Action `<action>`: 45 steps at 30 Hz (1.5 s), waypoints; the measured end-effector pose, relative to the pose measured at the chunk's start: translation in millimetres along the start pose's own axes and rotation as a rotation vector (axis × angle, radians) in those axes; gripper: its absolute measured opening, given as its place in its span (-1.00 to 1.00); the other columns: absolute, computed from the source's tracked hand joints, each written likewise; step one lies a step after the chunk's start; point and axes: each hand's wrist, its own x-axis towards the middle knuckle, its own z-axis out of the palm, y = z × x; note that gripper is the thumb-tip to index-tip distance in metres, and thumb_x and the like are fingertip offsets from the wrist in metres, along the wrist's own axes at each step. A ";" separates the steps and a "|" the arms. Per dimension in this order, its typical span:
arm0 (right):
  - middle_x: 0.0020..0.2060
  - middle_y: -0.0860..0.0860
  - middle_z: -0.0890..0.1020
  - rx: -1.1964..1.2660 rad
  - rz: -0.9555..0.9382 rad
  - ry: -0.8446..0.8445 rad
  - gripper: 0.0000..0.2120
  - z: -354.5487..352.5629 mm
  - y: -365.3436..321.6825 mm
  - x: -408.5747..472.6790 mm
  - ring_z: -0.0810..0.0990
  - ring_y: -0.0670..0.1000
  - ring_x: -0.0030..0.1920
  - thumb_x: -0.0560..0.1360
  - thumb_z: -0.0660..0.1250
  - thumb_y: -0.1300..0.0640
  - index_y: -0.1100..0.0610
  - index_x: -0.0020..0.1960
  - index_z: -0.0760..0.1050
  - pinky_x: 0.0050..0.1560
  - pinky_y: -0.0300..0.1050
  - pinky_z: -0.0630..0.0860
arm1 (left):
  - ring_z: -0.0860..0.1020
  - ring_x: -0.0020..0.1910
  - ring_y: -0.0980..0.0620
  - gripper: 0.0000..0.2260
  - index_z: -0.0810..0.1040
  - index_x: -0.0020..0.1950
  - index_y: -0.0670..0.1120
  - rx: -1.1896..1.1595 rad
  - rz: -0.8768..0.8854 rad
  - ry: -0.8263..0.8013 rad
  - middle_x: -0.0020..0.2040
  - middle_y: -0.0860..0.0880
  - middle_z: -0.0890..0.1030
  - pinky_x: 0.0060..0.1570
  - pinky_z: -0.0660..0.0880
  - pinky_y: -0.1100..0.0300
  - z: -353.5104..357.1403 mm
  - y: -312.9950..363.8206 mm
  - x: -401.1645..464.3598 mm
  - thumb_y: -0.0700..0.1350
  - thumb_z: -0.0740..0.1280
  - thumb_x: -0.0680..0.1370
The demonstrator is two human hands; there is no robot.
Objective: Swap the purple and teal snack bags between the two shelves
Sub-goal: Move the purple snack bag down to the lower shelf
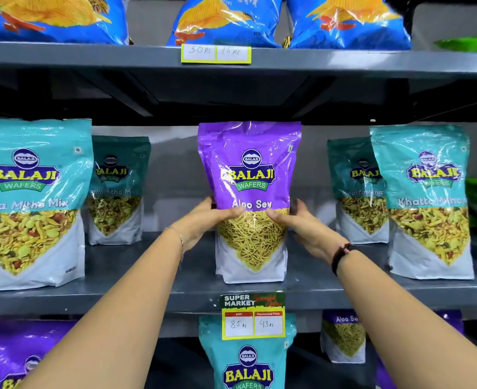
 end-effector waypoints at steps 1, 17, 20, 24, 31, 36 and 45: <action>0.26 0.02 0.43 0.012 0.001 -0.059 -0.30 0.1 1.9 -0.9 0.43 -0.01 0.18 0.37 0.38 0.19 0.16 0.36 0.05 0.04 -0.20 0.39 | 0.52 -0.08 0.18 -0.64 0.37 0.15 -0.05 -0.008 -0.008 -0.075 0.07 -0.01 0.55 -0.04 0.48 0.33 1.2 -2.7 -1.0 -0.20 0.37 0.40; -0.15 -0.08 0.60 -0.051 -0.211 -0.151 -0.75 31.9 -1.8 -47.0 0.59 -0.33 -0.31 0.34 0.41 0.24 0.02 -0.07 0.44 -0.41 -0.48 0.43 | 0.58 -0.16 0.11 -0.70 0.51 -0.13 -0.04 -0.178 0.163 0.113 -0.20 0.09 0.66 -0.30 0.53 0.38 -22.8 -20.0 -44.8 -0.24 0.46 0.20; -0.19 -0.13 0.60 -0.043 -0.288 -0.164 -0.76 62.2 -10.9 -74.3 0.57 -0.36 -0.32 0.33 0.41 0.22 0.00 -0.08 0.45 -0.40 -0.51 0.41 | 0.62 -0.25 0.15 -0.64 0.54 -0.16 -0.04 -0.231 0.219 0.141 -0.34 0.15 0.70 -0.31 0.53 0.37 -41.5 -16.2 -80.2 -0.16 0.55 0.12; -0.17 -0.14 0.61 -0.034 -0.351 -0.219 -0.73 105.7 -1.7 -105.3 0.57 -0.34 -0.26 0.30 0.44 0.19 0.01 -0.06 0.46 -0.27 -0.49 0.45 | 0.63 -0.21 0.20 -0.40 0.56 -0.13 -0.03 -0.214 0.241 0.211 -0.28 0.14 0.71 -0.24 0.55 0.34 -70.5 -26.1 -130.5 0.11 0.58 -0.10; -0.09 -0.16 0.64 -0.084 -0.274 -0.253 -0.49 166.3 73.4 -140.9 0.60 -0.24 -0.12 0.15 0.51 -0.06 0.00 0.05 0.46 -0.08 -0.35 0.54 | 0.62 -0.22 0.20 -0.41 0.53 -0.14 -0.06 -0.166 0.130 0.313 -0.29 0.14 0.70 -0.23 0.55 0.34 -104.6 -88.1 -205.1 0.11 0.57 -0.08; -0.12 -0.24 0.58 -0.092 -0.160 -0.295 -0.55 190.4 133.7 -158.9 0.55 -0.36 -0.17 0.14 0.52 -0.02 -0.11 -0.05 0.40 -0.15 -0.47 0.45 | 0.62 -0.23 0.20 -0.39 0.53 -0.16 -0.05 -0.172 0.003 0.363 -0.29 0.13 0.70 -0.23 0.54 0.34 -113.9 -152.0 -236.0 0.12 0.59 -0.11; 0.08 0.03 0.59 -0.272 0.116 -0.269 -0.42 200.0 256.1 -161.1 0.50 0.11 0.16 0.00 0.44 -0.28 -0.41 -0.04 0.28 0.17 0.20 0.45 | 0.61 -0.24 0.26 -0.34 0.46 -0.11 -0.06 -0.249 -0.273 0.325 -0.30 0.18 0.70 -0.25 0.53 0.39 -96.7 -272.4 -243.4 0.04 0.60 -0.12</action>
